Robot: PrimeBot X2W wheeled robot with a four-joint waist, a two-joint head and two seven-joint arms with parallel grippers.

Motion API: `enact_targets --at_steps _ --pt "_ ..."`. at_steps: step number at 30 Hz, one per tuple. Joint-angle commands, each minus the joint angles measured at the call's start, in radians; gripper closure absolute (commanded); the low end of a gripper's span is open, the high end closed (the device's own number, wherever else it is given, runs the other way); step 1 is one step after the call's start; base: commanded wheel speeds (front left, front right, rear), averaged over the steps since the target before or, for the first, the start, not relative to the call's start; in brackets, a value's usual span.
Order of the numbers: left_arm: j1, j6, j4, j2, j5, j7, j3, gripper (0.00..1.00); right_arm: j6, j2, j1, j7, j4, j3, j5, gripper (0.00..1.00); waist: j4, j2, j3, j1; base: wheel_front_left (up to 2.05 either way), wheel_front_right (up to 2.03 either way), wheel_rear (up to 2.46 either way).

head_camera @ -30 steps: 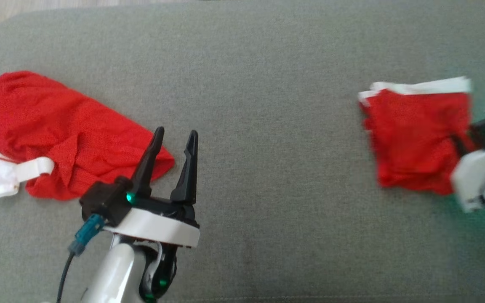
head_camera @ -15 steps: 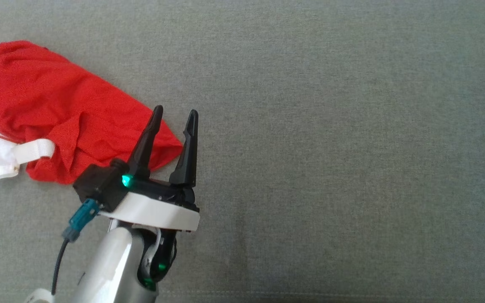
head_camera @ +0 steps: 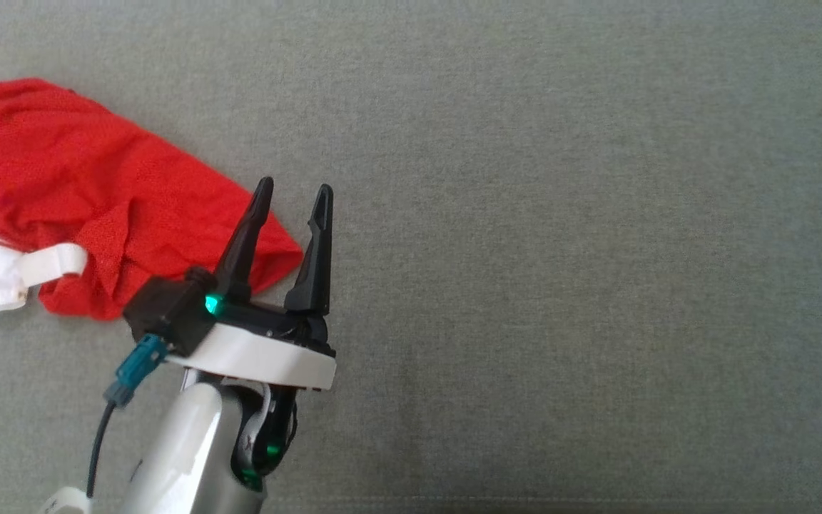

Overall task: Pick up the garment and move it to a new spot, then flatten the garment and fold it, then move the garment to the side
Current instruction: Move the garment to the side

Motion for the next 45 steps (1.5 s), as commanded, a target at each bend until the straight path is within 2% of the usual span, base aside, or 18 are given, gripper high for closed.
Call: enact_targets --at_steps 1,4,7,9,10,12,19,21,25,29,34,45 --pt "-0.016 -0.004 -0.03 0.003 0.006 -0.012 0.036 0.0 0.007 -0.031 -0.005 -0.013 -0.03 -0.007 -0.014 0.0 -0.008 0.0 -0.012 -0.0001 0.0 0.0 0.0" --pt "-0.011 -0.005 -0.03 0.003 0.008 -0.012 0.045 0.0 0.007 0.022 -0.011 -0.029 -0.066 -0.05 -0.042 0.0 -0.019 0.0 -0.04 -0.0001 0.0 0.0 0.0" --pt "-0.004 -0.001 -0.031 0.003 0.005 -0.012 0.056 0.0 0.007 0.119 -0.025 -0.054 -0.116 -0.133 -0.022 0.0 -0.031 0.0 -0.076 -0.0001 0.0 0.0 0.0" --pt "-0.001 0.002 -0.036 0.003 0.002 -0.012 0.062 0.0 0.007 0.194 -0.022 -0.069 -0.162 -0.159 -0.016 0.0 -0.042 0.0 -0.099 -0.0001 0.0 0.0 0.0" --pt "0.001 0.006 -0.039 0.003 0.002 -0.012 0.066 0.0 0.007 0.286 -0.012 -0.09 -0.221 -0.181 0.003 0.0 -0.052 0.0 -0.125 -0.0001 0.0 0.0 0.0" --pt "0.007 0.01 -0.043 0.003 0.005 -0.012 0.073 0.0 0.007 0.368 0.015 -0.118 -0.298 -0.175 0.025 0.0 -0.064 0.0 -0.149 -0.0001 0.0 0.0 0.0" --pt "0.054 0.016 -0.044 0.003 0.015 -0.012 0.104 0.0 0.007 0.639 0.171 -0.209 -0.568 -0.177 0.08 0.0 -0.088 0.0 -0.228 -0.0001 0.0 0.0 0.0" --pt "0.072 0.014 -0.043 0.003 0.018 -0.012 0.108 0.0 0.007 0.688 0.223 -0.215 -0.615 -0.175 0.087 0.0 -0.089 0.0 -0.249 -0.0001 0.0 0.0 0.0" --pt "0.114 0.012 -0.042 0.003 0.026 -0.012 0.116 0.0 0.007 0.72 0.326 -0.247 -0.678 -0.144 0.112 0.0 -0.093 0.0 -0.283 -0.0001 0.0 0.0 0.0" --pt "0.152 0.012 -0.038 0.003 0.032 -0.012 0.116 0.0 0.007 0.723 0.417 -0.314 -0.679 -0.098 0.223 0.0 -0.097 0.0 -0.307 -0.0001 0.0 0.0 0.0" --pt "0.175 0.009 -0.012 0.003 0.029 -0.012 0.105 0.0 0.007 0.723 0.487 -0.39 -0.632 -0.062 0.224 0.0 -0.091 0.0 -0.321 -0.0001 0.0 0.0 0.0" --pt "0.207 0.004 0.028 0.003 0.036 -0.012 0.128 0.0 0.007 0.723 0.508 -0.42 -0.572 -0.063 0.242 0.0 -0.083 0.0 -0.336 -0.0001 0.0 0.0 0.0"
